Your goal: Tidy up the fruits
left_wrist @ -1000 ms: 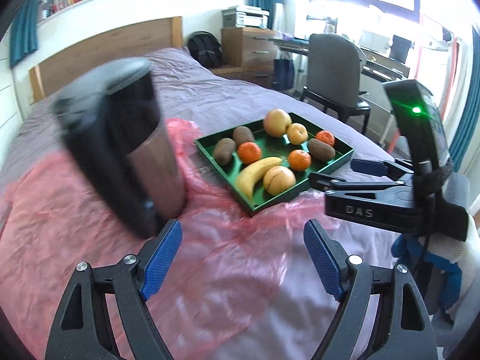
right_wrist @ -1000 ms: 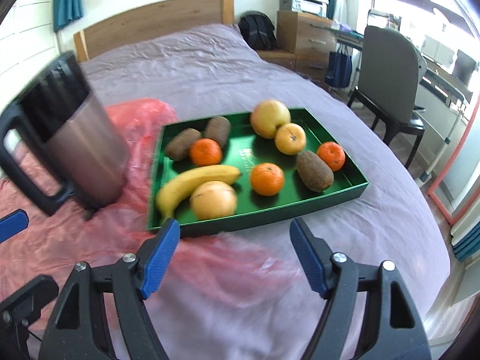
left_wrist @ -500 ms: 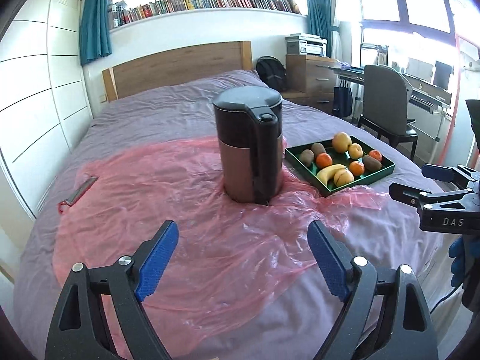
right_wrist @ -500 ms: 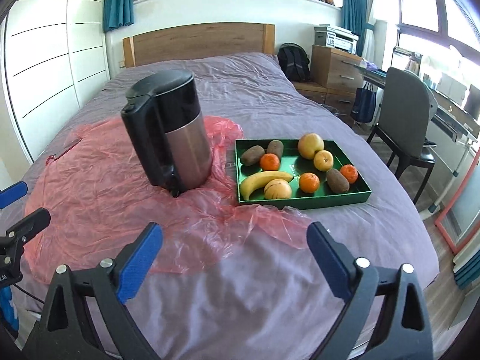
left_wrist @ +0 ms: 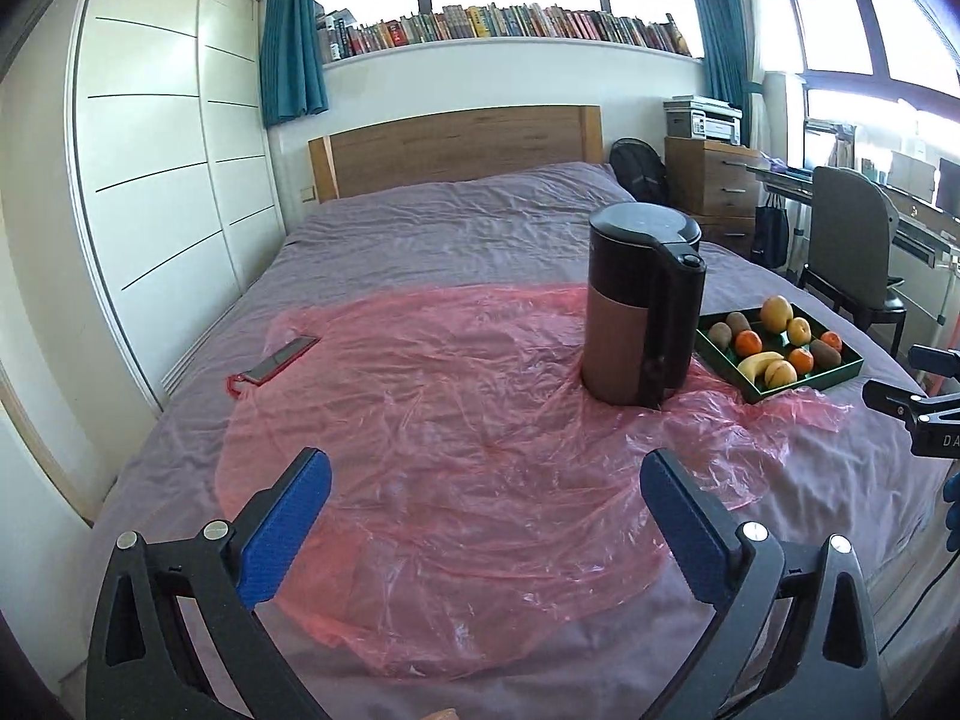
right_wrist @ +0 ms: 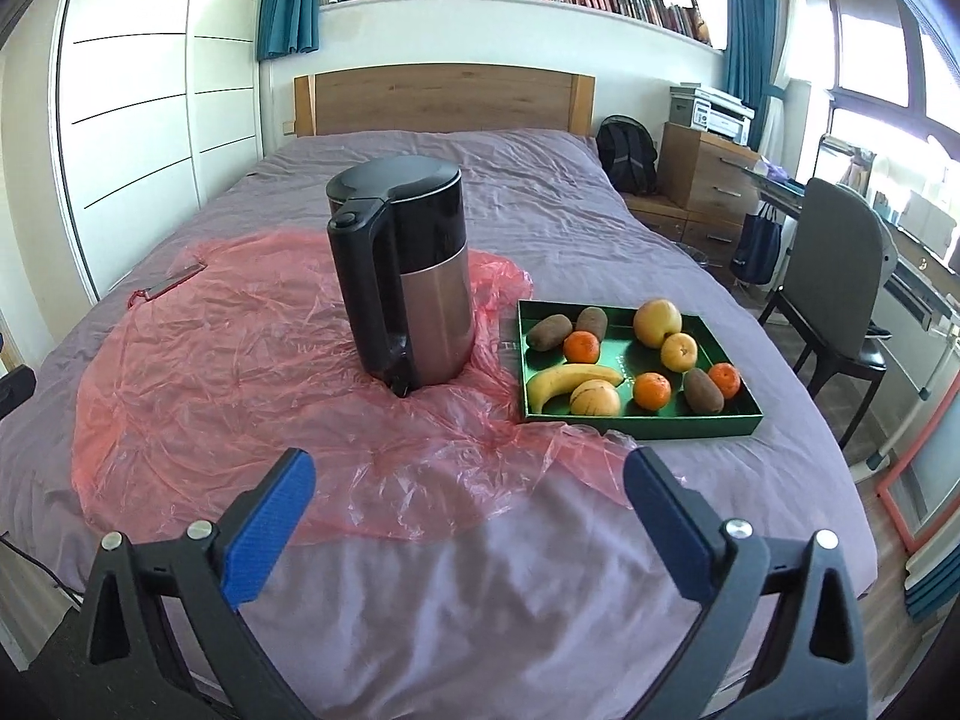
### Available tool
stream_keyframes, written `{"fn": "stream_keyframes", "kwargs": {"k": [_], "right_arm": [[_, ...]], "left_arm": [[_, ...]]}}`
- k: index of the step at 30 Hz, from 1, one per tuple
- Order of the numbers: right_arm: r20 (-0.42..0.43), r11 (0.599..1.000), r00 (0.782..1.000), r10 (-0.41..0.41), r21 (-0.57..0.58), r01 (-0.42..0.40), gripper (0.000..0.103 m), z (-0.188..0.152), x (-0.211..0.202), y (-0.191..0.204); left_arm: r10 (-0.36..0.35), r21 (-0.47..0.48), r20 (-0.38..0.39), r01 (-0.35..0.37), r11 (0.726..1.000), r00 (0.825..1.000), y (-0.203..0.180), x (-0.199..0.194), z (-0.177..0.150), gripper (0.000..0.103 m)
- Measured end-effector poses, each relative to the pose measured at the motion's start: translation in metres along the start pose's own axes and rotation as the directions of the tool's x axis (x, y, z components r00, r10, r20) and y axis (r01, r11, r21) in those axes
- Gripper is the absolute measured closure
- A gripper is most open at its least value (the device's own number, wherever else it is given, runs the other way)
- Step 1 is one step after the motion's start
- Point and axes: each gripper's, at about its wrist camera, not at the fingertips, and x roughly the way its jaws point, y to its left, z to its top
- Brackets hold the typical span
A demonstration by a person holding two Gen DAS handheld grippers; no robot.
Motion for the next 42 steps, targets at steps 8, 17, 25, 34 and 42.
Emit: {"fn": "stream_keyframes", "kwargs": {"k": [8,17,25,34,42], "right_arm": [[0.006,1.000,1.000,-0.017,0.003,0.017,0.000,0.003,0.001,-0.010],[0.009,1.000,1.000,-0.016,-0.002,0.016,0.000,0.000,0.004,-0.011],[-0.028,1.000,0.999,-0.024,0.014,0.025,0.000,-0.013,0.014,-0.016],[-0.068,0.999,0.997,-0.032,0.022,0.034,0.000,-0.024,0.028,-0.020],[-0.105,0.999,0.994,-0.037,0.030,0.041,0.000,-0.034,0.044,-0.024]], "left_arm": [[0.024,-0.016,0.014,-0.024,1.000,1.000,0.004,0.001,0.006,0.001],[0.036,-0.012,0.006,-0.036,0.999,0.999,-0.003,0.005,0.007,0.001],[0.048,-0.004,-0.072,-0.048,0.999,0.996,-0.013,0.024,-0.005,0.001],[0.029,-0.010,-0.115,-0.031,0.999,0.993,-0.018,0.043,-0.014,0.001],[-0.006,-0.026,-0.186,0.001,1.000,0.983,-0.023,0.065,-0.024,0.001]]}}
